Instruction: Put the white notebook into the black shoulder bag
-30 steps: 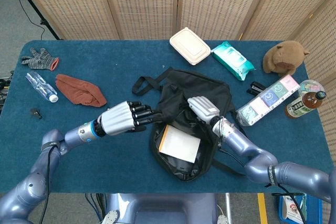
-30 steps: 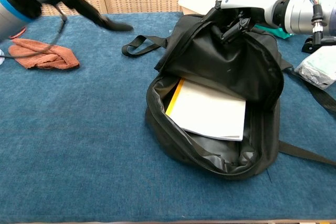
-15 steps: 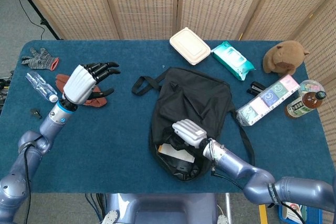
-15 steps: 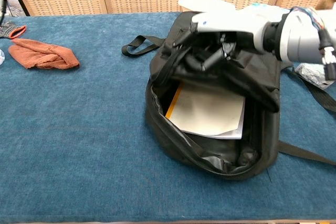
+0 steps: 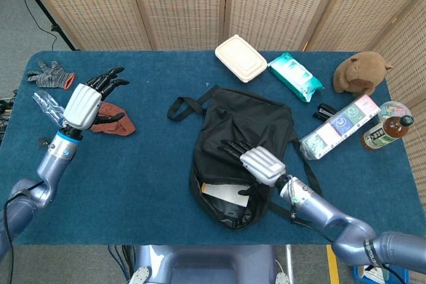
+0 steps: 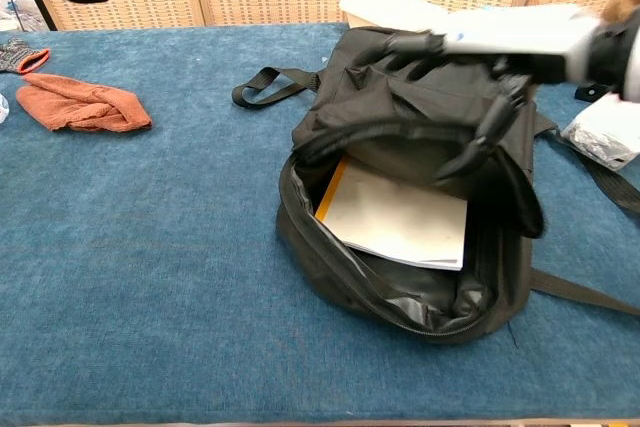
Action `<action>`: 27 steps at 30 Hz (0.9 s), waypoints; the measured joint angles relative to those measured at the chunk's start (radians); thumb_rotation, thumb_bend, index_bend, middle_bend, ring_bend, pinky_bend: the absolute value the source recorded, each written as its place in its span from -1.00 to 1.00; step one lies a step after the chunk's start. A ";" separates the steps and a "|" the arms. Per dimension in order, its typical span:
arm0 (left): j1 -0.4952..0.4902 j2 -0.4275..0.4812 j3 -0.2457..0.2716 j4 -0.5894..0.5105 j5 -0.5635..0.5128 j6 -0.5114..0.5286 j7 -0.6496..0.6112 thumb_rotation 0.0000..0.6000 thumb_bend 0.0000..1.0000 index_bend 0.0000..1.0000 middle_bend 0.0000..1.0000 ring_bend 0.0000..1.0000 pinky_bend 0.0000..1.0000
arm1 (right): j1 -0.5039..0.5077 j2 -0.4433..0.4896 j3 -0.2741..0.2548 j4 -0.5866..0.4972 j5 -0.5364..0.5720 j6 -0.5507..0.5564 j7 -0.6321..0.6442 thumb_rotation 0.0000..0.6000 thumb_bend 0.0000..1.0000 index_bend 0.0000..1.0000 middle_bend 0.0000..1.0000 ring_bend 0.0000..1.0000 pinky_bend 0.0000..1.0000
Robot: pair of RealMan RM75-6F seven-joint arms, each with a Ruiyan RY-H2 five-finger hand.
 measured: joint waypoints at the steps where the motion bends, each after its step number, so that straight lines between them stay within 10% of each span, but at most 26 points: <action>1: 0.015 0.024 -0.001 -0.052 -0.004 0.002 0.017 1.00 -1.00 -0.58 -0.78 -0.61 -0.31 | -0.016 0.017 -0.004 0.010 -0.004 0.020 -0.003 1.00 -1.00 -0.99 -1.00 -1.00 -0.85; 11: 0.166 0.227 0.001 -0.436 -0.059 0.004 0.175 1.00 -1.00 -0.72 -0.90 -0.75 -0.44 | -0.096 0.152 -0.039 0.047 -0.003 0.044 0.122 1.00 -1.00 -0.96 -1.00 -1.00 -0.84; 27: 0.396 0.373 0.007 -0.711 -0.187 0.008 0.269 1.00 -1.00 -1.00 -1.00 -1.00 -0.82 | -0.237 0.228 -0.121 0.280 -0.126 0.177 0.242 1.00 -1.00 -0.95 -1.00 -1.00 -0.87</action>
